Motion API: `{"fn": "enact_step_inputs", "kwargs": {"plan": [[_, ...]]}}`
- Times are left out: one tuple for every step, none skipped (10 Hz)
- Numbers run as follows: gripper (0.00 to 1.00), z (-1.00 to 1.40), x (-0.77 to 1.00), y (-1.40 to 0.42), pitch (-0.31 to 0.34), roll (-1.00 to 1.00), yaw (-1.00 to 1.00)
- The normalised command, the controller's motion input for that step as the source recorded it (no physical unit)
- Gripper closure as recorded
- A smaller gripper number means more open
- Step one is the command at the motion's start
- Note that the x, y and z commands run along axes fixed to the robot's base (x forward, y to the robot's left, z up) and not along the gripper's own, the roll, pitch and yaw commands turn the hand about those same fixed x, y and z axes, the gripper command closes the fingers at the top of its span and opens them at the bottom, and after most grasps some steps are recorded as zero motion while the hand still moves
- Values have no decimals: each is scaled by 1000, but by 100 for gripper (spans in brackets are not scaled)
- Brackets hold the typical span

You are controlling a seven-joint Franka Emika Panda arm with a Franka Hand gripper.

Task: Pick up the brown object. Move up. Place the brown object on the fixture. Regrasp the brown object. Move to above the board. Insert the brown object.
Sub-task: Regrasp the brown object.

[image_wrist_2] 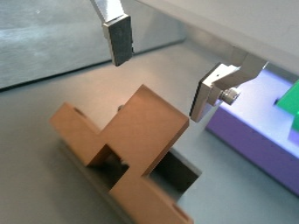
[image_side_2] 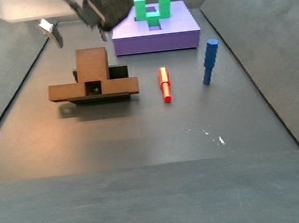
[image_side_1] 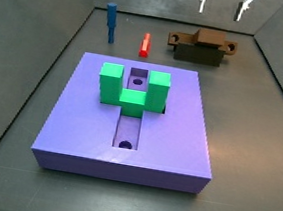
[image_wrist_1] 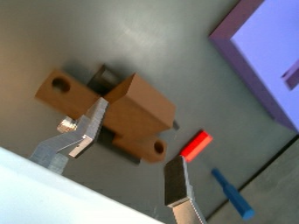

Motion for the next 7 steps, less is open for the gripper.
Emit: {"fn": "enact_step_inputs", "kwargs": {"plan": [[0, 6, 0, -29, 26, 1000, 54], [0, 11, 11, -100, 0, 1000, 0], [0, 14, 23, -114, 0, 1000, 0], [0, 14, 29, -129, 0, 1000, 0], [0, 20, 57, -191, 0, 1000, 0], [0, 23, 57, -229, 6, 1000, 0], [0, 29, 71, -263, 9, 1000, 0]]}}
